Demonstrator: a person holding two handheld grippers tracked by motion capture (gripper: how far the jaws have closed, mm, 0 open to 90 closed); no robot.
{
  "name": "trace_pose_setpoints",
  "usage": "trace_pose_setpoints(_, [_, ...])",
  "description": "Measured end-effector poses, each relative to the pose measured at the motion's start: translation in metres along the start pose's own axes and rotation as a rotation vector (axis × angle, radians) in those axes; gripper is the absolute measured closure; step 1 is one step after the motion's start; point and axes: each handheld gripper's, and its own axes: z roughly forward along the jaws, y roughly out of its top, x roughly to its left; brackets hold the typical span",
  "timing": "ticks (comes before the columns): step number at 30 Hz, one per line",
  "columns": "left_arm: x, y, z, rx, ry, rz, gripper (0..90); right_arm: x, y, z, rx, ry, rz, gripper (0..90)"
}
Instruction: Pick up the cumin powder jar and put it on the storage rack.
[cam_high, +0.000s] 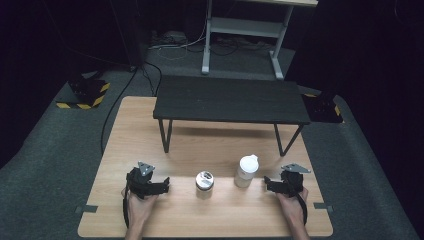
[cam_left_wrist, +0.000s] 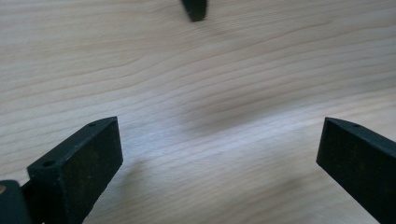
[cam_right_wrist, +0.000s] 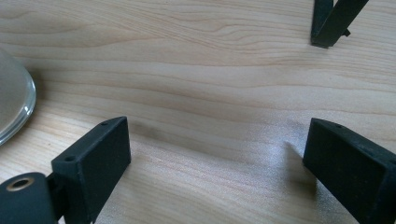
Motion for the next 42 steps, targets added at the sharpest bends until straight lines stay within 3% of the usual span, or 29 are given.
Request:
trace_pose_setpoints(11, [-0.014,0.001,-0.013,-0.019,-0.099,0.107,0.5,0.002,0.0,0.0,0.002,-0.01,0.0,7.1])
trace_pose_setpoints(18, [-0.019,-0.003,-0.02,-0.039,-0.192,0.155,0.6,0.002,0.0,0.0,0.002,-0.012,0.0,7.1])
trace_pose_setpoints(28, [-0.038,0.001,-0.015,-0.042,-0.318,0.256,0.7,0.003,0.0,0.0,0.002,-0.014,0.001,7.4])
trace_pose_setpoints(42, [-0.061,0.013,0.006,-0.041,-0.379,0.295,1.9,0.003,0.0,0.0,0.001,-0.017,0.002,7.5])
